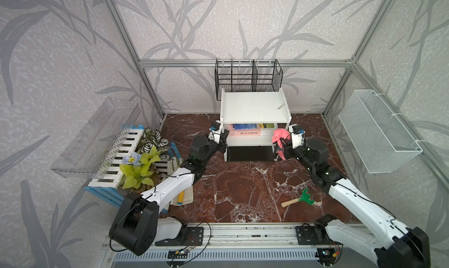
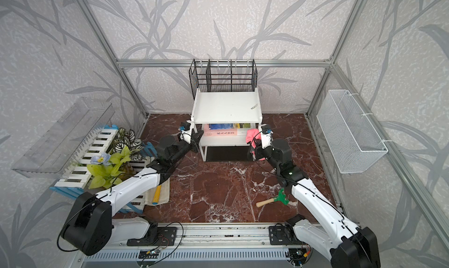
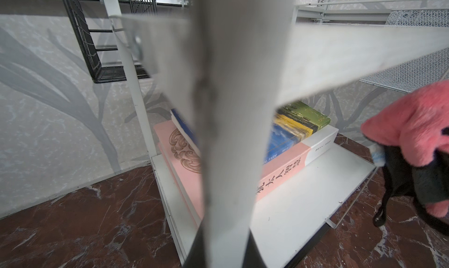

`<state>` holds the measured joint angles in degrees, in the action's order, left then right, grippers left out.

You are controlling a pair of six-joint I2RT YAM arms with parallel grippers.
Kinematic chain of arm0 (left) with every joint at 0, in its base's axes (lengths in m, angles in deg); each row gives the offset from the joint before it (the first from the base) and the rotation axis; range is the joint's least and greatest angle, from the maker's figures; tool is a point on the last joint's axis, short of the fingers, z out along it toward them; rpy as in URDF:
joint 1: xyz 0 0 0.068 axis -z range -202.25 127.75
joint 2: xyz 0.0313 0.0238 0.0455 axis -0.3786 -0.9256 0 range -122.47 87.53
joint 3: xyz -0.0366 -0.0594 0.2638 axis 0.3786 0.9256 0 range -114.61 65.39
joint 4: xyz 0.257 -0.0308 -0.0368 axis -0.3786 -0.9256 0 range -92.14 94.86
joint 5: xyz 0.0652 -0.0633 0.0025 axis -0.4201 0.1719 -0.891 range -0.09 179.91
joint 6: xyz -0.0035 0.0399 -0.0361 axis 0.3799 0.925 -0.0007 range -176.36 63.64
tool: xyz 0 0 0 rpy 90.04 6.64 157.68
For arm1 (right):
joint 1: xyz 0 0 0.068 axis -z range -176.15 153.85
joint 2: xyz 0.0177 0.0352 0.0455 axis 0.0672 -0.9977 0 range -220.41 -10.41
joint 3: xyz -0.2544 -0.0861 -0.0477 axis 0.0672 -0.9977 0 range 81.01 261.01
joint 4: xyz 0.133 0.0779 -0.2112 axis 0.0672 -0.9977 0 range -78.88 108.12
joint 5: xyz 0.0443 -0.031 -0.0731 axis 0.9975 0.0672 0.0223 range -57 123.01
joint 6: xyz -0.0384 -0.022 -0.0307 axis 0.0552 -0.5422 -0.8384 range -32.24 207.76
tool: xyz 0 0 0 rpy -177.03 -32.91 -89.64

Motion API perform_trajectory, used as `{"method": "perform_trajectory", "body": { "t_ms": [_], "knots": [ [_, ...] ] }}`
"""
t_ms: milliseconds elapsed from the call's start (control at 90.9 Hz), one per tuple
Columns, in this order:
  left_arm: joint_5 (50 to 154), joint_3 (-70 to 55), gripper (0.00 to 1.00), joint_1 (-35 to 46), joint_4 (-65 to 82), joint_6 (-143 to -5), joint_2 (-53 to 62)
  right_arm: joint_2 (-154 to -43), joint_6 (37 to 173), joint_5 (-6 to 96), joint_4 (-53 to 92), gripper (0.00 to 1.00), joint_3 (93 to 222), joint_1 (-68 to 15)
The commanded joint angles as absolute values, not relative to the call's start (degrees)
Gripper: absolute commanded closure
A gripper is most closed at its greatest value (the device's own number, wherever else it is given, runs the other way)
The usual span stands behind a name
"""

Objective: Wipe the bookshelf clean with a cloth
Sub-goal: Hold the shelf at the center of the board.

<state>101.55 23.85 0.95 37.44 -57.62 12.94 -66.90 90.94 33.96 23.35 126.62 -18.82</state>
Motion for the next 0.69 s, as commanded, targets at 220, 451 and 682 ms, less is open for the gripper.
{"method": "perform_trajectory", "body": {
  "t_ms": [220,451,682],
  "knots": [
    [91.9,23.4,1.00,-0.5,34.2,-65.2,11.5,-68.9,103.7,28.6,21.2,1.00,116.8,-12.7],
    [91.7,23.2,1.00,-0.5,35.0,-66.3,11.1,-58.0,118.6,37.2,23.2,1.00,108.3,-1.7],
    [92.2,23.1,1.00,-0.5,36.3,-68.1,10.4,-73.1,125.4,63.4,23.4,1.00,122.2,6.3]
  ]
}}
